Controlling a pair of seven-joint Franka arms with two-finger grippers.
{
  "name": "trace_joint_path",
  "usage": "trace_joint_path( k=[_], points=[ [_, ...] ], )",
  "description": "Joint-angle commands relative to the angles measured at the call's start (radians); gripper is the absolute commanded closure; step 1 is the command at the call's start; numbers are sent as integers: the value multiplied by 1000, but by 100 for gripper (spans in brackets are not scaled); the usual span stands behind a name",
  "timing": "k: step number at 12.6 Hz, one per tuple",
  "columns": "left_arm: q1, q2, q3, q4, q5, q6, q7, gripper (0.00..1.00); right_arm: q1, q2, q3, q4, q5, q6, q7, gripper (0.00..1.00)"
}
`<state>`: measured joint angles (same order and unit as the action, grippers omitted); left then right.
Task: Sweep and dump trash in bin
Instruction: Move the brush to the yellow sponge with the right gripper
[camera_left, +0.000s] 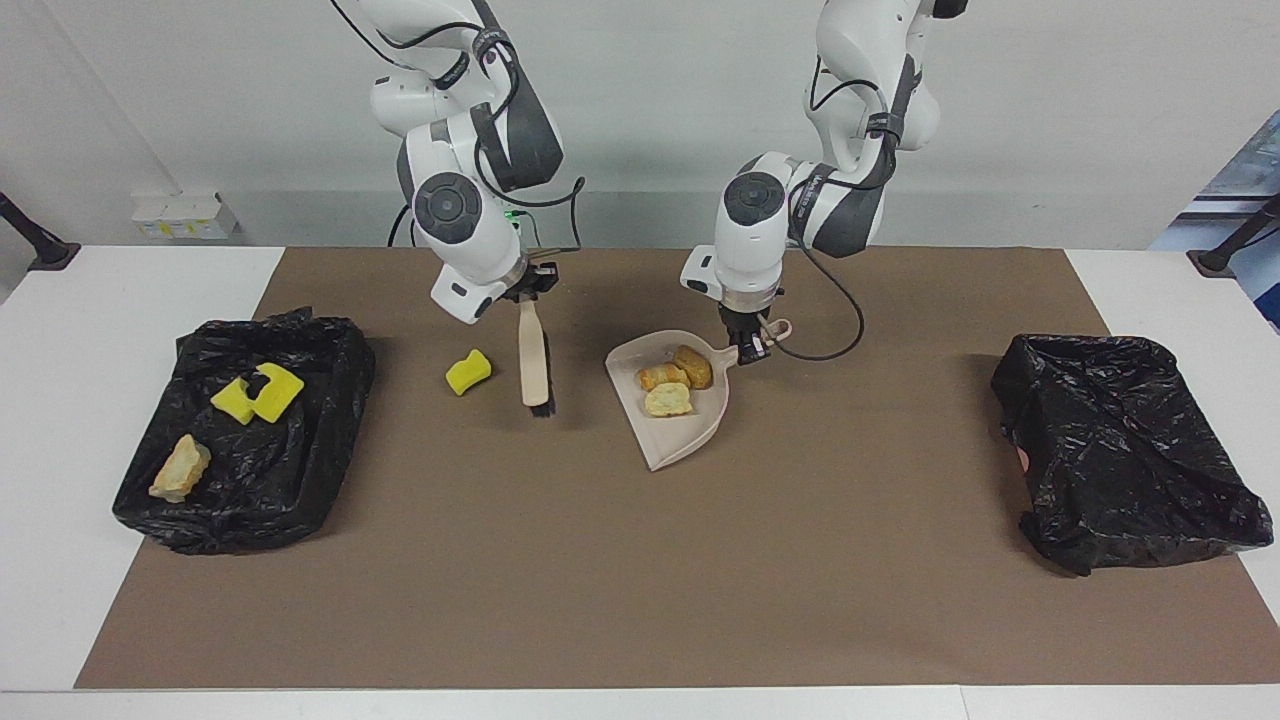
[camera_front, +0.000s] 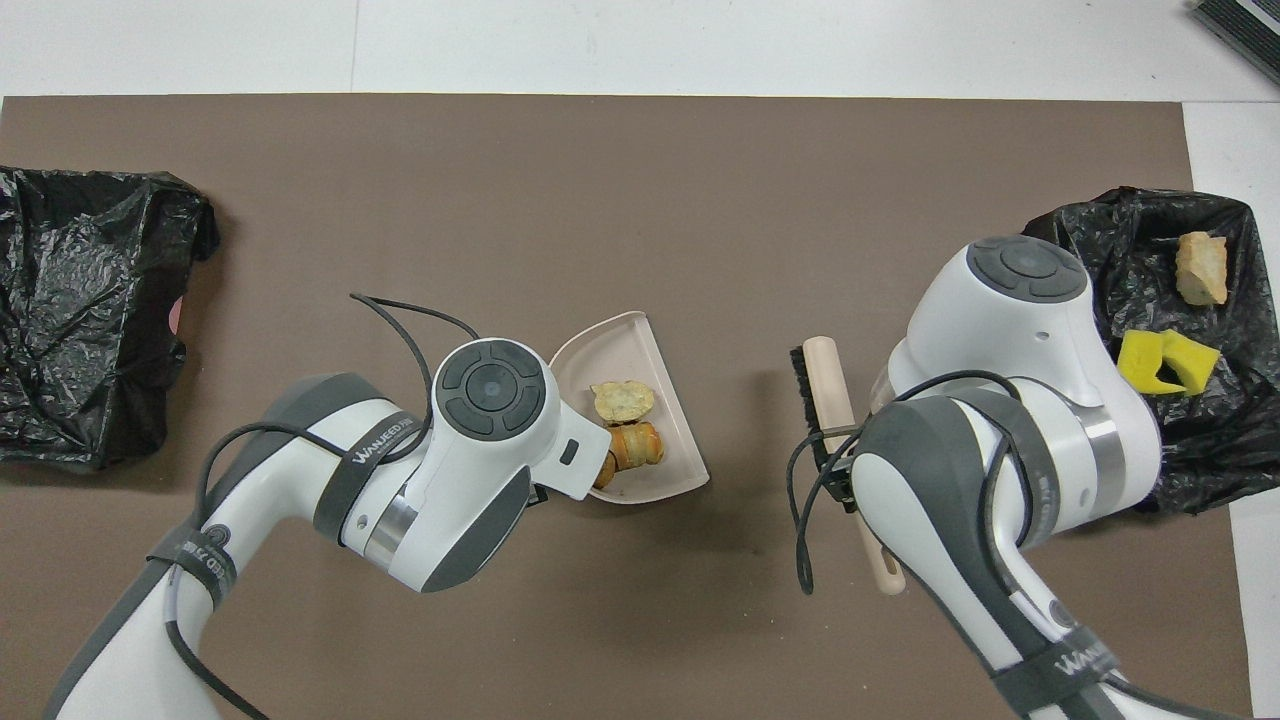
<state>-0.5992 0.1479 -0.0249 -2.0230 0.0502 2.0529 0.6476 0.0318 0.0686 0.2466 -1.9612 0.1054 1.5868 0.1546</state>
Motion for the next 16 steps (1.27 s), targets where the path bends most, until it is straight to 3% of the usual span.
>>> trace_joint_path(
  k=[1, 5, 9, 12, 16],
  points=[
    [-20, -53, 8, -60, 17, 12, 9, 100, -70, -70, 10, -92, -111, 13, 37, 100],
    [-31, -67, 6, -89, 17, 44, 9, 100, -173, -200, 11, -339, -148, 243, 49, 100],
    [-37, -83, 6, -121, 17, 53, 9, 100, -194, -334, 11, -569, -147, 429, 45, 100],
    [-33, -93, 6, -140, 17, 55, 9, 100, -161, -296, 19, -573, -130, 466, 104, 100],
    [-25, -93, 6, -140, 17, 53, 9, 100, -53, -185, 20, -487, -125, 512, 143, 100]
  ],
)
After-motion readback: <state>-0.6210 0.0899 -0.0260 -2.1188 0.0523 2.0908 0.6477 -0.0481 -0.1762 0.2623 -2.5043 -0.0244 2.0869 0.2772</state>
